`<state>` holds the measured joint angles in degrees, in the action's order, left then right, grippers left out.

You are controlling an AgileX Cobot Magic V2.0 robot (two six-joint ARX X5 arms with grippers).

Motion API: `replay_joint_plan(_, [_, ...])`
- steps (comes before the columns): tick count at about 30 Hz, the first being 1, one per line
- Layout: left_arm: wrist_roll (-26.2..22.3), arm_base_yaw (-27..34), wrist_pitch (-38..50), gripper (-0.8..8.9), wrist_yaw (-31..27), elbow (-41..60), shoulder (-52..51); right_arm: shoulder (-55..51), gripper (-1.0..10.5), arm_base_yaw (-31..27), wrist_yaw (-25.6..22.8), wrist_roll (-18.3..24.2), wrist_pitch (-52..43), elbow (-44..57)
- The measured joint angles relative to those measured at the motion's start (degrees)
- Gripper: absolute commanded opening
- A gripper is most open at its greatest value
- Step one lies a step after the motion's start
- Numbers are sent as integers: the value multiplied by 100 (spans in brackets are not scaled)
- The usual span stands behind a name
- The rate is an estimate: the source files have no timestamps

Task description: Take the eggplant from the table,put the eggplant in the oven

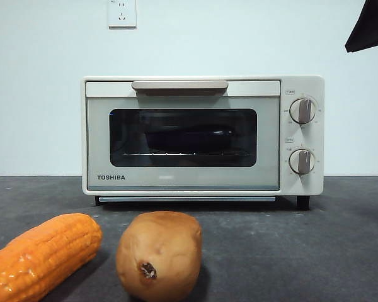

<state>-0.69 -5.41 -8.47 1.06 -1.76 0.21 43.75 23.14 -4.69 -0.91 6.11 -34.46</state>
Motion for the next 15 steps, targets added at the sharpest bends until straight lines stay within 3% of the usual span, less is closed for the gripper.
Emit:
replay_joint_plan(10, [0,275,4,4,-2,0,0,-68,5,0,-37,0,4,0])
replay_joint_plan(15, [0,275,9,4,-2,0,0,-579,4,-2,-151,0,4,0])
